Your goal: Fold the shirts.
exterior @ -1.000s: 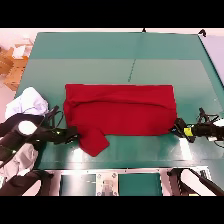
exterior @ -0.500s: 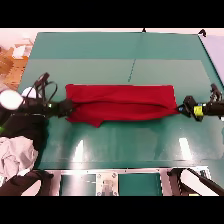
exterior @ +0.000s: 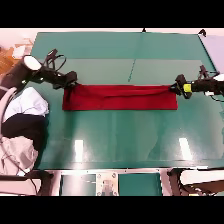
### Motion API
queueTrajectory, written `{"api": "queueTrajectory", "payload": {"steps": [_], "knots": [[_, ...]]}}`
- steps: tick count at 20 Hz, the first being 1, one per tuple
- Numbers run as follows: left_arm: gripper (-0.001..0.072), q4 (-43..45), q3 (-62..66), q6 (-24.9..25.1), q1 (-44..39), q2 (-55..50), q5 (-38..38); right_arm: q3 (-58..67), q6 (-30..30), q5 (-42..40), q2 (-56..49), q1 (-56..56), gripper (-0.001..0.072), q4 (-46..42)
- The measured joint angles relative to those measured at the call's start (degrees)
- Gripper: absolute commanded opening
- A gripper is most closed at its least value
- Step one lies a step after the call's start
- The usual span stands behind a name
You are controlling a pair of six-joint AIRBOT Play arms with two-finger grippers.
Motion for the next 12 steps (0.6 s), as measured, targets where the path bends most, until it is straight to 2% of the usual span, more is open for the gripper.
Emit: {"api": "queueTrajectory", "payload": {"steps": [1,4,5,6,12], "knots": [[0.0720,-1.09,1.68,0.81,0.09,-2.69,1.77,2.25,-0.04,-0.33,-2.80,0.35,0.0375,1.03],[0.0720,-4.35,4.74,2.12,0.17,-6.82,6.75,9.25,-1.40,-0.11,-8.48,-0.04,0.0390,3.19],[0.0720,-4.92,5.75,2.38,0.31,-7.56,7.74,11.39,-2.19,0.76,-9.40,-0.85,0.0464,3.15],[0.0720,-5.20,6.88,2.62,0.55,-7.96,8.20,13.60,-3.08,1.77,-10.12,-1.95,0.0509,2.32],[0.0720,-5.51,12.63,3.15,2.32,-9.05,2.60,18.93,-8.41,13.35,-13.70,-9.81,0.0511,-7.28]]}}
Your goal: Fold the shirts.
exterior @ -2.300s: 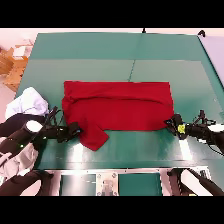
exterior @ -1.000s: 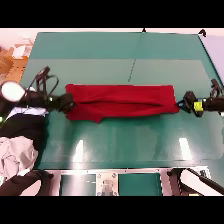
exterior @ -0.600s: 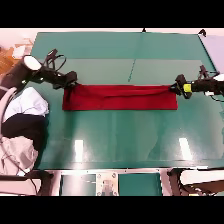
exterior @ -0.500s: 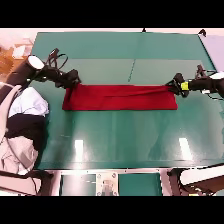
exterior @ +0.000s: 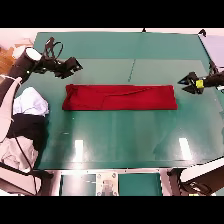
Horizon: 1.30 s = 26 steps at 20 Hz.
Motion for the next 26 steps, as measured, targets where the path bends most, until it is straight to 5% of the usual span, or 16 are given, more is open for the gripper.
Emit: {"api": "queueTrajectory", "payload": {"steps": [1,2,3,8,9,11,12,18,26], "knots": [[0.0488,-0.07,0.37,0.04,0.09,-0.02,-1.01,0.20,-1.27,1.79,-1.07,-0.63,0.0510,-0.61],[0.0178,-0.17,0.66,0.09,0.15,-0.04,-1.75,0.35,-2.71,3.54,-2.29,-0.96,0.0510,-1.07],[0.0037,-0.17,0.83,0.11,0.20,-0.09,-2.47,0.46,-4.00,4.98,-3.50,-1.11,0.0510,-1.16],[0.0028,-0.42,1.25,0.15,0.26,-0.11,-4.68,0.87,-10.01,9.33,-9.09,0.79,0.0471,4.00],[0.0028,-0.42,1.27,0.15,0.02,-0.13,-4.72,0.87,-10.73,9.22,-9.86,1.40,0.0383,4.66],[0.0028,-0.42,1.27,0.31,-1.25,-0.26,-4.90,0.92,-11.63,8.72,-11.19,2.54,0.0047,5.70],[0.0028,-0.42,1.27,0.57,-2.23,-0.48,-4.70,1.20,-11.80,9.03,-11.63,2.73,0.0019,6.21],[0.0028,-1.57,1.27,1.16,-12.70,-6.43,1.79,7.98,-10.91,15.39,-10.91,3.41,0.0018,4.81],[0.0028,-11.69,8.46,2.69,-29.38,-20.17,15.04,18.82,-5.99,28.83,0.44,4.66,0.0019,13.92]]}}
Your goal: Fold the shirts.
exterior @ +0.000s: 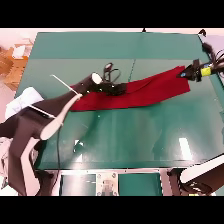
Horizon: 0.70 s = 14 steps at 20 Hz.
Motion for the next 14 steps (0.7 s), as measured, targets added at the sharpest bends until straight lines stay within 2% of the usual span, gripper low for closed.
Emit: {"api": "queueTrajectory", "payload": {"steps": [9,14], "knots": [[0.0028,-5.31,15.17,-3.52,-5.05,-11.54,-0.83,1.33,0.92,2.82,8.90,2.34,0.0019,5.99],[0.0028,-5.99,16.59,-3.41,-1.46,-10.25,-10.47,1.33,2.36,2.95,9.49,2.73,0.0019,6.75]]}}
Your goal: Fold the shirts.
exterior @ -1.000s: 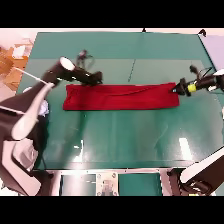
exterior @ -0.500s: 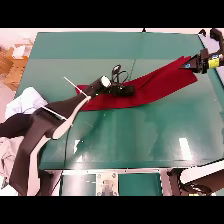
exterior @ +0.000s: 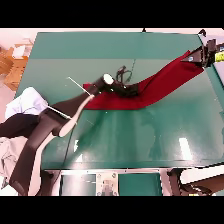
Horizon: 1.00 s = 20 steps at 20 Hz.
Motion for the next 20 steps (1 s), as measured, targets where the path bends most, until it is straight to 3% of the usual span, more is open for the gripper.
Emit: {"api": "queueTrajectory", "payload": {"steps": [8,11,14,15,18,20], "knots": [[0.0028,7.06,0.35,2.03,16.87,13.22,-24.37,-0.24,4.20,-3.17,0.13,12.07,0.0020,2.03],[0.0028,8.46,0.39,2.19,23.34,17.79,-30.49,-1.90,5.14,-10.05,-0.11,21.42,0.0020,1.33],[0.0028,8.68,0.48,2.29,28.26,20.72,-34.62,-5.99,5.90,-22.38,-1.88,32.24,0.0021,-1.01],[0.0028,9.01,0.44,2.29,29.66,21.16,-35.82,-7.58,5.92,-27.36,-2.95,35.78,0.0063,-1.40],[0.0028,9.16,0.46,2.36,32.87,22.12,-38.07,-11.56,6.05,-45.22,-8.48,46.93,0.0404,-2.08],[0.0029,9.38,0.44,2.75,33.97,22.38,-39.15,-12.83,6.05,-54.51,-12.66,53.11,0.0431,-2.51]]}}
